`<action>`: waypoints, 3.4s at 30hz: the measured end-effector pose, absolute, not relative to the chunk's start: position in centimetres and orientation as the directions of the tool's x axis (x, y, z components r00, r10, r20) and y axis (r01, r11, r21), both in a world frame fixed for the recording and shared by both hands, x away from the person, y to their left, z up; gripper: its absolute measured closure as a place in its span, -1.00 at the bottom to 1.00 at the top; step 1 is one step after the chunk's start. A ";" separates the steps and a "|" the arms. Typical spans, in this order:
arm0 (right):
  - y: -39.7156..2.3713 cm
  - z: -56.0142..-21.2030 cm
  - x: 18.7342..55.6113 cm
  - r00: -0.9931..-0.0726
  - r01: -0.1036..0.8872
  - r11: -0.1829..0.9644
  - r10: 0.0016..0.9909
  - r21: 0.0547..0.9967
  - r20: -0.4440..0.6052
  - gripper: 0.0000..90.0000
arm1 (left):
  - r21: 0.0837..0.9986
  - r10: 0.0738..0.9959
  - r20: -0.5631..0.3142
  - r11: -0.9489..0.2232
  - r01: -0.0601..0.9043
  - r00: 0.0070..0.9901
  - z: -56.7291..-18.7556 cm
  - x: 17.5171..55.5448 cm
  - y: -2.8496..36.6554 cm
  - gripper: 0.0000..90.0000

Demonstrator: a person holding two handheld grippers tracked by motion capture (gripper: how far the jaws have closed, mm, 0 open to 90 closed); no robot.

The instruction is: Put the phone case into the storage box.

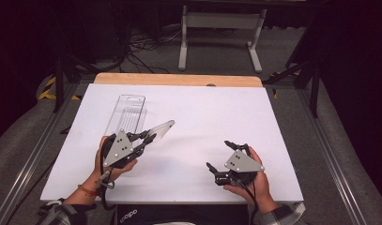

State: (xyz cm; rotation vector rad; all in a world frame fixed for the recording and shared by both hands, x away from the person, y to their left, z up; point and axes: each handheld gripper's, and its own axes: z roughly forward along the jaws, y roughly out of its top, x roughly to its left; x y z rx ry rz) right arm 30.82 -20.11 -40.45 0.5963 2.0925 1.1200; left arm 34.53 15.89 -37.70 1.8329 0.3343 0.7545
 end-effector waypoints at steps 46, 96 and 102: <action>-20.3 -41.0 31.2 -0.662 0.086 0.535 0.661 0.841 -0.353 -0.73 | 0.974 0.631 0.193 -0.214 -0.070 0.752 -35.7 36.0 19.8 0.81; -20.0 -41.3 31.5 -0.671 0.098 0.536 0.658 0.838 -0.342 -0.73 | 0.983 0.710 0.110 -0.180 0.029 0.696 -36.7 39.0 24.6 0.80; -20.0 -41.4 31.6 -0.671 0.102 0.535 0.660 0.839 -0.339 -0.73 | 0.983 0.712 0.097 -0.178 0.045 0.696 -37.1 40.0 24.9 0.80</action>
